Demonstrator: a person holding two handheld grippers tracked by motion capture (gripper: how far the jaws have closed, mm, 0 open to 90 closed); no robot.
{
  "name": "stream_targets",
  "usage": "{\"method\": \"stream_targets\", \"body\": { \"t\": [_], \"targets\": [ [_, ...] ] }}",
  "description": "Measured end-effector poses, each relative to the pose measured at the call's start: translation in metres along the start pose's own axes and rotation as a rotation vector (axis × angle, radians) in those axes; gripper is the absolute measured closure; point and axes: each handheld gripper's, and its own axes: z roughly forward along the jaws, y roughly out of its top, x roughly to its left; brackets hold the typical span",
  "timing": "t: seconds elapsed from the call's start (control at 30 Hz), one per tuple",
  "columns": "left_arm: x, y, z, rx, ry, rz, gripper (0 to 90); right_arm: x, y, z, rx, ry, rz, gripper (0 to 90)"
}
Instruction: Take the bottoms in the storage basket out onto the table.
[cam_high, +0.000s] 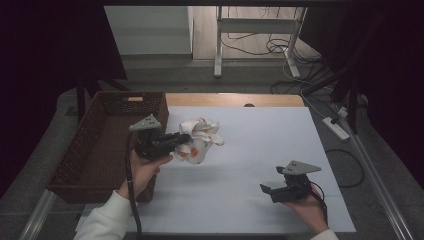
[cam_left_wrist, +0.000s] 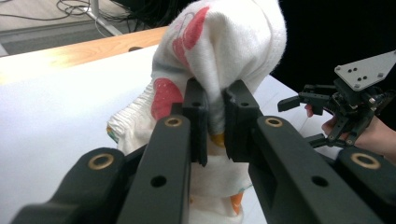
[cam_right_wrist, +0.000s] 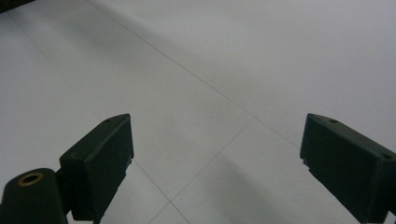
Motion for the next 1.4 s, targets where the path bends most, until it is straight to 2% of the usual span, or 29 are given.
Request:
{"method": "stream_targets", "body": {
  "t": [0.43, 0.83, 1.4],
  "targets": [
    [-0.011, -0.002, 0.023, 0.039, -0.028, 0.016, 80.9, 0.0, 0.0, 0.0, -0.002, 0.004, 0.001, 9.9],
    [-0.019, -0.014, 0.054, 0.106, -0.05, 0.03, 80.9, 0.0, 0.0, 0.0, 0.003, 0.002, -0.002, 9.9],
    [-0.02, -0.038, 0.092, 0.214, -0.035, 0.052, 80.7, -0.001, 0.0, 0.0, 0.002, 0.005, 0.001, 9.9]
  ]
}}
